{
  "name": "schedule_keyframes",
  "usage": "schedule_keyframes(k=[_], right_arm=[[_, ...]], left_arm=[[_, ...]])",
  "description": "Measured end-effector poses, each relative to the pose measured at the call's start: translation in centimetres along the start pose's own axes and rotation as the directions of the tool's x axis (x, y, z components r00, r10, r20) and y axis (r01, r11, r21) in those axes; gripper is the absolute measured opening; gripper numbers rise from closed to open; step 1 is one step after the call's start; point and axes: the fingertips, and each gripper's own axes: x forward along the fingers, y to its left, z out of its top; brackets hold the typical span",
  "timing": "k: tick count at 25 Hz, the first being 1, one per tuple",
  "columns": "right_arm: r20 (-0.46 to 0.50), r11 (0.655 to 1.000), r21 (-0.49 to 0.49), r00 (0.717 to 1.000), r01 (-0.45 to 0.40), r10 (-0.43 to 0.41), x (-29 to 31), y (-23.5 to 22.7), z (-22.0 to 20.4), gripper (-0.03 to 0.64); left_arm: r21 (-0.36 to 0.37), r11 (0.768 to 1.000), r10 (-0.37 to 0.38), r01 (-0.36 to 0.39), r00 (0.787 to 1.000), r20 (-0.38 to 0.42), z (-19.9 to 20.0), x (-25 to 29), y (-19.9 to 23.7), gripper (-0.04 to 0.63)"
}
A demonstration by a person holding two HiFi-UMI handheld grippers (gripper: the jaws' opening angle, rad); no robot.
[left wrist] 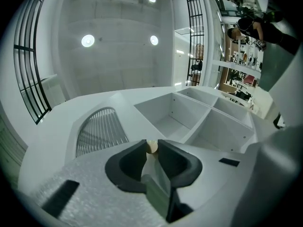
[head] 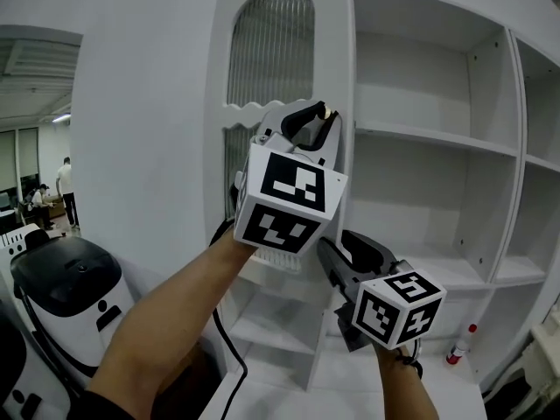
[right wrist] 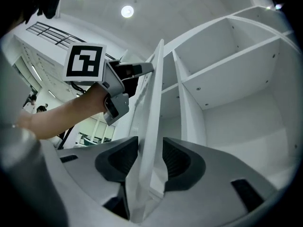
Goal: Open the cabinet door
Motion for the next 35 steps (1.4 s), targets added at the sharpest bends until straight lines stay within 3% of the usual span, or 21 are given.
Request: schedule_keyframes(k=[5, 12, 21, 31, 35], right_arm=[[-0.012, 1.000, -0.010, 1.000, -0.024, 0.024, 0.0, 0.2, -0.1, 0.120], [-0.024, 0.999, 0.026, 0.999, -0.028, 0.028, -0.2, 0.5, 0.0, 0.109], [-0.003, 0.999, 0.030, 0.999, -0.040, 0.040, -1.2, 2.5, 0.7, 0.097], [0.010, 0.999, 0.044, 1.000, -0.025, 0.024, -2.4, 6.6, 1.7, 0.083], [0.012, 0.999, 0.049, 1.000, -0.019, 0.018, -2.6, 8.0, 2.0, 0.078]], left_arm=[[0.033, 0.999, 0.003, -0.002, 1.000, -0.029, -0.1, 0.2, -0.2, 0.084], [0.098, 0.993, 0.069, -0.065, 0.997, -0.037, -0.2, -1.4, -0.2, 0.087], [0.044, 0.996, 0.084, -0.079, 0.989, -0.120, -2.9, -6.3, -0.1, 0.087], [-0.049, 0.996, 0.057, -0.069, 0.973, -0.222, -5.0, -12.1, -0.6, 0.087], [-0.055, 0.997, 0.048, -0.063, 0.969, -0.242, -5.3, -13.8, -0.3, 0.087]])
